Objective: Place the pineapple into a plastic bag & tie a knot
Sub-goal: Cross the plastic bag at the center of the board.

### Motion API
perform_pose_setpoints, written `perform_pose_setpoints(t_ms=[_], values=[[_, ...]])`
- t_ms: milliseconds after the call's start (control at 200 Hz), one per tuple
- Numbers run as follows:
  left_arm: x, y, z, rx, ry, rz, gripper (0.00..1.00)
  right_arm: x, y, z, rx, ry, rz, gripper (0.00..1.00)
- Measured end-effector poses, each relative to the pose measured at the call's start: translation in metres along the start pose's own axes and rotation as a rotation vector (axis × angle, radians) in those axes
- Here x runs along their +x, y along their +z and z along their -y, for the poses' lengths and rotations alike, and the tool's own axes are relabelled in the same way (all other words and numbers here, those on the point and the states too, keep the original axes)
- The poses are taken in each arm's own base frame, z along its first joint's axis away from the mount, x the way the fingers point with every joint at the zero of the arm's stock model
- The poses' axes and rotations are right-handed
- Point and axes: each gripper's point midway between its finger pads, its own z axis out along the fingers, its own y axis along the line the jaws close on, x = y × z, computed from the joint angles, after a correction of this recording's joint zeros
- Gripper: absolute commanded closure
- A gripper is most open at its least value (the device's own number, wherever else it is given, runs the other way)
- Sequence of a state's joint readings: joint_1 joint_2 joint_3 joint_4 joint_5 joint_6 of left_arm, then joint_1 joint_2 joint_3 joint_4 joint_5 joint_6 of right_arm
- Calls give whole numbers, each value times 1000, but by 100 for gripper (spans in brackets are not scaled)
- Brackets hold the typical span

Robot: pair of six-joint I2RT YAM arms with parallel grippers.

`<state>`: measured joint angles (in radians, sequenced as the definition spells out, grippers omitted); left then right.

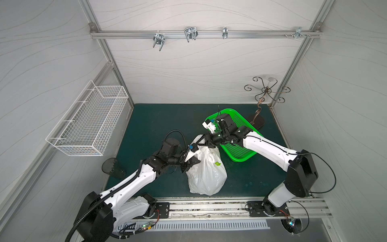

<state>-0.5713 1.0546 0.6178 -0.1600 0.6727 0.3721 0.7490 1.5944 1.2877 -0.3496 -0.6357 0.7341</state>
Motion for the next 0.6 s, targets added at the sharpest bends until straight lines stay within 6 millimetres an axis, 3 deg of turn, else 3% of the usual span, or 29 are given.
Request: perform_pose_setpoints(t_ms=[160, 315, 440, 600], values=[[-1, -2, 1, -11, 5, 11, 100, 1, 2, -3, -27, 6, -6, 87], [-4, -5, 0, -32, -5, 49, 100, 4, 4, -5, -57, 4, -18, 95], [-4, -5, 0, -44, -13, 63, 100, 6, 4, -10, -94, -3, -30, 95], [-4, -4, -2, -53, -19, 71, 100, 9, 4, -22, -165, -9, -56, 83]])
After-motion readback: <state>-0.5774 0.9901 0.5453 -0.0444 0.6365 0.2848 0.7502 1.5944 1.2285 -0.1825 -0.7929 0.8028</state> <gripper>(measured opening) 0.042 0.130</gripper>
